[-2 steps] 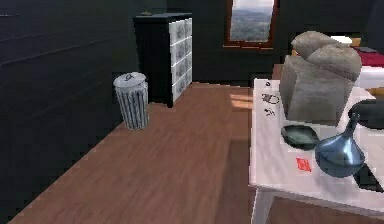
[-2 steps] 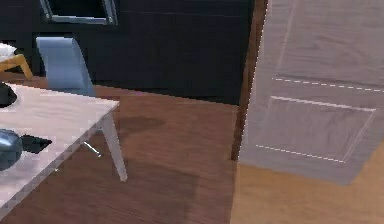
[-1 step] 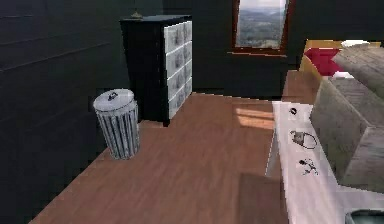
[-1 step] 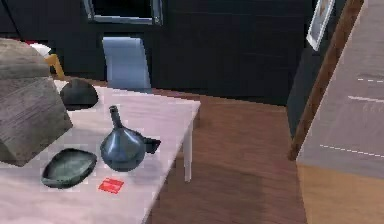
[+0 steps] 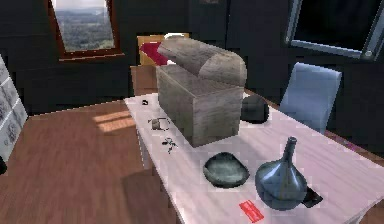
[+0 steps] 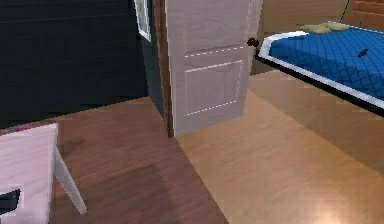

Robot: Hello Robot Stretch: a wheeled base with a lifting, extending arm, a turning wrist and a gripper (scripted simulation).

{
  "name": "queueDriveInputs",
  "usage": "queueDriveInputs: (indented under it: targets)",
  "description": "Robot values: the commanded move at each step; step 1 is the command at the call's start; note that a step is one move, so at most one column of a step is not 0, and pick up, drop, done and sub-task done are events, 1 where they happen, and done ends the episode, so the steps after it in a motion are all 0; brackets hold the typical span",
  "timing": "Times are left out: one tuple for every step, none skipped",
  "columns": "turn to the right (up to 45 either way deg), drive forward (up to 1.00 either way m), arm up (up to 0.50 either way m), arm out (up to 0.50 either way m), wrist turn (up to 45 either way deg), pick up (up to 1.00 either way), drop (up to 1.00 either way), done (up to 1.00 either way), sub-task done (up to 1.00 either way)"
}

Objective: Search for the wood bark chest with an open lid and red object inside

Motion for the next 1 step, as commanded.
queueDriveInputs:
  targets:
    - [0.0, 0.0, 0.0, 0.0, 0.0, 0.0, 0.0, 1.0, 0.0]
